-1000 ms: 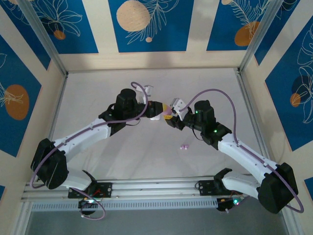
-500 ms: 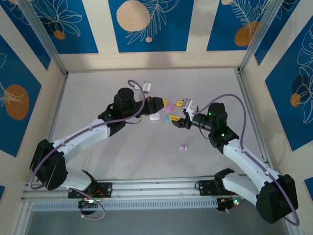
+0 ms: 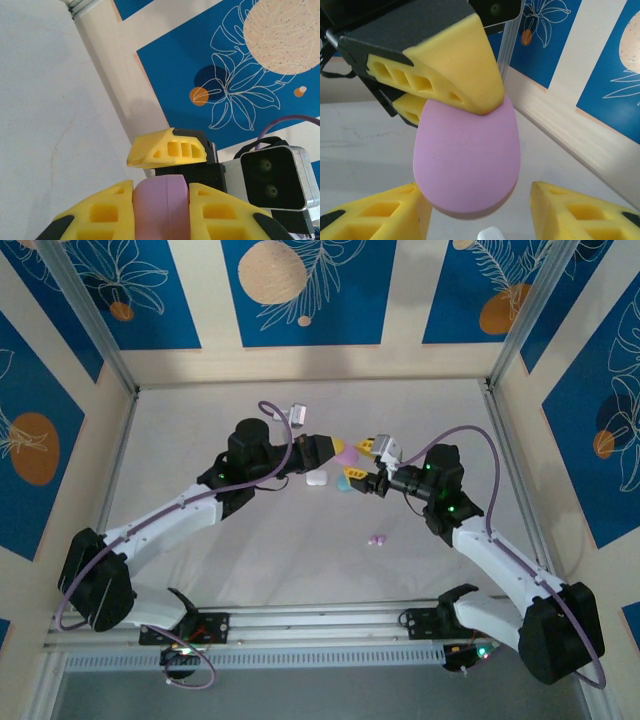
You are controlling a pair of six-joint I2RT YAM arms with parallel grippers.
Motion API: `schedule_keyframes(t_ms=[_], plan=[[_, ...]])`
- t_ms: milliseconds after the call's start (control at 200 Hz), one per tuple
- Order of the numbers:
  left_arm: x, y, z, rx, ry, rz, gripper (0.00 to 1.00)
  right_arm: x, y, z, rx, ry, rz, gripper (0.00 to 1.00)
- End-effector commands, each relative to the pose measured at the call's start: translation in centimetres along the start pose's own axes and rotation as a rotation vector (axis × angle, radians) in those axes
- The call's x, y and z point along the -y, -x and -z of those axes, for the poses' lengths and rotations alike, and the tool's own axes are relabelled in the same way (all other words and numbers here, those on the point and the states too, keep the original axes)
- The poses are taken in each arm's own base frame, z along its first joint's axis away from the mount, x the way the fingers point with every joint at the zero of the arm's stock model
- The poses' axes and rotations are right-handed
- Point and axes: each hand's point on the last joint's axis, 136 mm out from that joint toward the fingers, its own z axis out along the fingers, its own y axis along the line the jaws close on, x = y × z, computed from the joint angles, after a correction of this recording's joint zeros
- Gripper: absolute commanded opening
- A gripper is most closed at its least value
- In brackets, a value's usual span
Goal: Insert the wireless bluetooth earbuds into the charging case
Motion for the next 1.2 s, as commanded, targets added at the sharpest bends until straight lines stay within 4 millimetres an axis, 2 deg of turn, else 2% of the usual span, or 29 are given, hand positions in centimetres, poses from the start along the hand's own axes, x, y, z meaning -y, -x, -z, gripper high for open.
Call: schedule_keyframes(t_ms=[0, 220, 380, 565, 635, 785, 835, 865, 960, 1045, 1110, 1196], plan=[[1.1, -0.2, 0.3, -0.002, -0.043, -0.009, 0.12, 0.5, 2.8, -0.1, 0.078, 0.006, 0.033, 0.54], [0.6, -0.3, 0.2, -0.002, -0.028, -0.009, 0.12, 0.2, 3.3, 0.0, 0.092, 0.018, 0.039, 0.57], [0.8, -0.2, 0.1, 0.005, -0.043, -0.003, 0.12, 0.5, 3.0, 0.0, 0.081, 0.003, 0.027, 0.45], [0.5, -0.4, 0.1, -0.005, -0.030, -0.002, 0.12, 0.3, 3.3, 0.1, 0.086, 0.025, 0.005, 0.43], [0.5, -0.4, 0.1, -0.004, -0.029, -0.013, 0.15, -0.1, 3.6, 0.1, 0.080, 0.053, -0.019, 0.39], [0.9, -0.2, 0.4, 0.013, -0.043, -0.078, 0.32, -1.2, 3.7, 0.4, 0.053, 0.149, -0.101, 0.35], [1.4, 0.0, 0.7, 0.028, -0.052, -0.128, 0.48, -1.5, 3.5, 0.5, 0.033, 0.179, -0.143, 0.34], [1.7, 0.2, 0.9, 0.039, -0.057, -0.161, 0.53, -1.7, 3.5, 0.6, 0.023, 0.204, -0.164, 0.34], [3.0, 0.8, 2.1, 0.090, -0.072, -0.321, 0.62, -2.6, 3.4, 0.9, -0.009, 0.291, -0.244, 0.34], [4.0, 1.1, 3.7, 0.151, -0.067, -0.531, 0.67, -3.2, 3.6, 1.3, -0.027, 0.371, -0.318, 0.33], [4.7, 0.3, 4.9, 0.168, -0.095, -0.722, 0.72, -3.4, 3.8, 1.7, -0.029, 0.424, -0.366, 0.33], [5.6, -1.7, 6.0, 0.140, -0.167, -0.946, 0.76, -3.7, 4.4, 2.2, -0.020, 0.495, -0.402, 0.33]])
